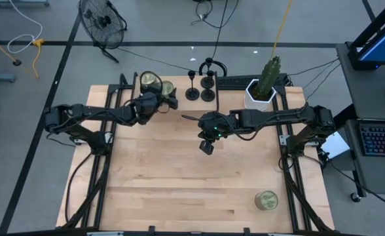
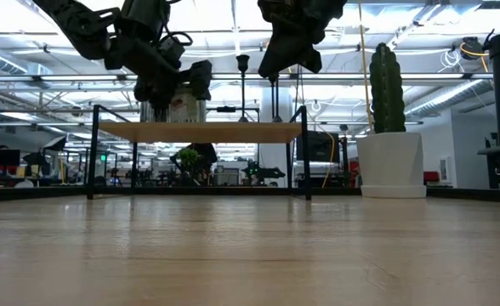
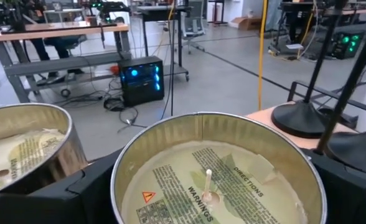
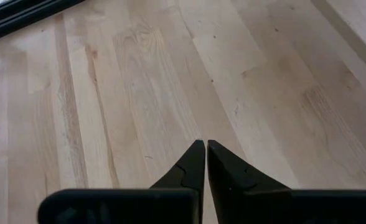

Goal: Pick & Place candle stick holders
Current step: Put the top scented candle on the shelf

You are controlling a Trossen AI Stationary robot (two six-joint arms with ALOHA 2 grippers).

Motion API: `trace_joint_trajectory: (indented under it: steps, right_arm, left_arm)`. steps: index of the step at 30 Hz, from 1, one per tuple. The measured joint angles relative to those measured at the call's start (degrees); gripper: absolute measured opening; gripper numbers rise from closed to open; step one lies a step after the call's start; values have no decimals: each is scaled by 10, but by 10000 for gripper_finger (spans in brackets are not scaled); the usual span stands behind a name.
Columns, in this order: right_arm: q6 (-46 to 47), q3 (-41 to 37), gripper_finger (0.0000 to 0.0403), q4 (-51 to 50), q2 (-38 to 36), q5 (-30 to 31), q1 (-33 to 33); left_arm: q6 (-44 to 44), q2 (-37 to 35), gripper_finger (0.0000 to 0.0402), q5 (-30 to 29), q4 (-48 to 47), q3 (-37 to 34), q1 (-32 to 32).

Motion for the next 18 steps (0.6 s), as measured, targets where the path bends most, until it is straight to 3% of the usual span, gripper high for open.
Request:
trace_joint_trajectory:
  steps: [18]
  right_arm:
    - [0,0,11,0,0,0,0]
  left_arm:
    - [10,0,392,1,25,0,10]
